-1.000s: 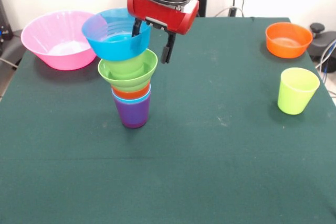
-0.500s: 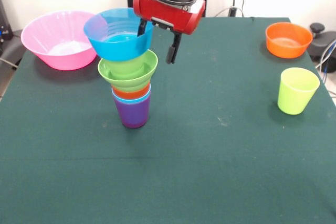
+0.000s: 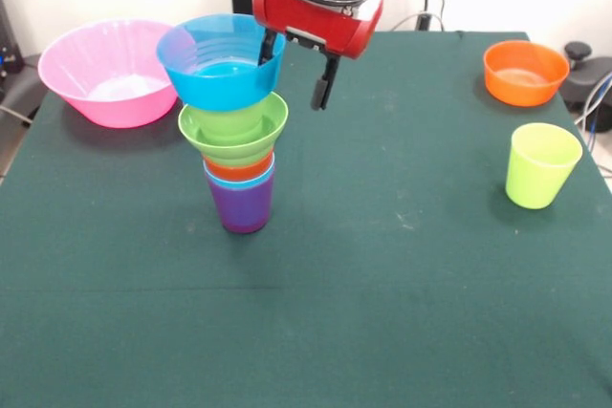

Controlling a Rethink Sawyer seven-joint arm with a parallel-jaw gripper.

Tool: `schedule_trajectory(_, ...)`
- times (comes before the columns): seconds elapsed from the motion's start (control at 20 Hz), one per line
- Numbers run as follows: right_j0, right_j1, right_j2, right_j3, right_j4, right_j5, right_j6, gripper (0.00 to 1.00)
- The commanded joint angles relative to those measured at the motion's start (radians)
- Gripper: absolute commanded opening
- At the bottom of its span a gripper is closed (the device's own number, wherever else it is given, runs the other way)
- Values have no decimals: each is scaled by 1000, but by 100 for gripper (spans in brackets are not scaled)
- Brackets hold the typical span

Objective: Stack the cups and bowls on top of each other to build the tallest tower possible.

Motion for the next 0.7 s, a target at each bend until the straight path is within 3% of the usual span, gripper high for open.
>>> schedule_trajectory(0.05,12,12,51,45,-41,83,-95,100)
schedule_trajectory(0.4,0,-3,45,88,-61,60,-117,100)
schedule_trajectory(0.7,-1,-17,42,76,-70,110,-149,100)
